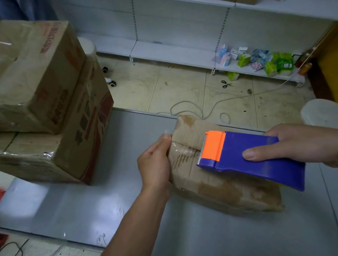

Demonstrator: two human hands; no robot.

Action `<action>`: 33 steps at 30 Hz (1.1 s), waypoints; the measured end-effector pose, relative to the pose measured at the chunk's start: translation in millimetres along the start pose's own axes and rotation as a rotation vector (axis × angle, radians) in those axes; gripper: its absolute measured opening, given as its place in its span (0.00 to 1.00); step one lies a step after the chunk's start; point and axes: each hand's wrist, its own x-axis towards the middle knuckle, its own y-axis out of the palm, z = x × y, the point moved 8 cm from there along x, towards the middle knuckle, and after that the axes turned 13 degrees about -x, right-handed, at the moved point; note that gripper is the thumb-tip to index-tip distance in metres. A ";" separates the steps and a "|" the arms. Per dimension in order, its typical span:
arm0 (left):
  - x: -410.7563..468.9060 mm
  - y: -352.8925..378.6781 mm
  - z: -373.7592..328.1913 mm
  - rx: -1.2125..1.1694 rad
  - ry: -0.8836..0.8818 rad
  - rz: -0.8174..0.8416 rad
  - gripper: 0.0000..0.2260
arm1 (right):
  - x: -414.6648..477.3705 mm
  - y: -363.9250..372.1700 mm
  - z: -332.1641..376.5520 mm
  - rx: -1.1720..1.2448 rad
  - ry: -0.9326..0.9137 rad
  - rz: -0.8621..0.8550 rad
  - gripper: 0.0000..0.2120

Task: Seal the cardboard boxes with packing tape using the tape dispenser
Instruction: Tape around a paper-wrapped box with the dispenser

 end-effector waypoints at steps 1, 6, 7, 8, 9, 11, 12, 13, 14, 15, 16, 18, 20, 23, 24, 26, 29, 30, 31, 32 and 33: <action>3.6 -1.3 5.0 -0.002 -0.036 0.014 0.15 | 0.0 0.2 -0.3 -0.003 0.005 -0.001 0.29; 16.6 -13.5 26.3 0.050 -0.213 0.097 0.35 | 1.8 1.3 -0.9 -0.043 0.009 -0.002 0.38; 17.0 -13.6 29.4 0.067 -0.243 0.131 0.34 | 1.7 1.6 -0.3 -0.044 0.011 -0.001 0.37; 19.0 -14.3 29.8 0.117 -0.241 0.151 0.33 | 2.3 1.4 0.3 -0.045 0.012 -0.003 0.36; 24.7 -16.0 26.2 0.206 -0.193 0.152 0.32 | 2.7 0.6 1.2 -0.044 0.014 -0.007 0.33; 30.3 -15.6 2.8 0.384 0.006 0.111 0.30 | 2.7 -0.9 2.1 -0.037 0.022 -0.013 0.29; 28.4 -11.2 -14.8 0.443 0.139 0.117 0.28 | 1.9 -1.1 2.7 -0.036 0.025 -0.013 0.27; 22.5 -0.3 -33.1 0.479 0.280 0.189 0.28 | 1.0 -1.0 2.7 -0.036 0.025 -0.010 0.26; 12.3 17.4 -49.1 0.538 0.409 0.331 0.31 | 0.4 -0.5 2.0 -0.039 0.027 -0.006 0.26; -0.7 39.0 -58.5 0.658 0.498 0.528 0.36 | -0.1 0.1 1.1 -0.039 0.029 -0.002 0.26; -14.0 59.6 -59.4 0.861 0.568 0.722 0.44 | -0.4 0.5 0.6 -0.034 0.031 -0.001 0.25; -30.4 85.2 -46.4 1.343 0.699 1.007 0.57 | -0.5 -0.2 1.1 -0.026 0.025 -0.004 0.24; -28.5 92.5 -29.2 1.710 0.765 1.148 0.64 | -1.1 -1.5 1.5 -0.026 0.019 -0.012 0.25; -14.9 89.1 -15.2 1.923 0.783 1.187 0.66 | -3.1 -1.0 -0.5 -0.020 0.009 -0.011 0.23; -13.5 89.4 -16.1 1.913 0.803 1.178 0.66 | -3.5 -0.6 -1.1 -0.022 -0.001 -0.007 0.23; -16.1 91.2 -20.9 1.836 0.850 1.167 0.64 | -5.5 1.1 -0.9 -0.030 -0.025 0.013 0.22; -16.8 91.1 -23.4 1.779 0.876 1.169 0.62 | -10.8 0.4 -1.6 -0.019 -0.072 0.028 0.22; -16.0 90.5 -23.5 1.774 0.868 1.168 0.61 | -12.7 -0.6 -3.2 -0.013 -0.086 0.024 0.24; -15.8 90.1 -23.9 1.772 0.866 1.165 0.61 | -14.7 -1.8 -6.0 -0.012 -0.094 0.020 0.25; -15.1 89.7 -24.0 1.773 0.867 1.163 0.60 | -16.7 -3.0 -9.6 -0.018 -0.099 0.017 0.25; -14.9 89.7 -23.7 1.776 0.873 1.163 0.60 | -19.4 -4.3 -13.9 -0.024 -0.103 0.010 0.24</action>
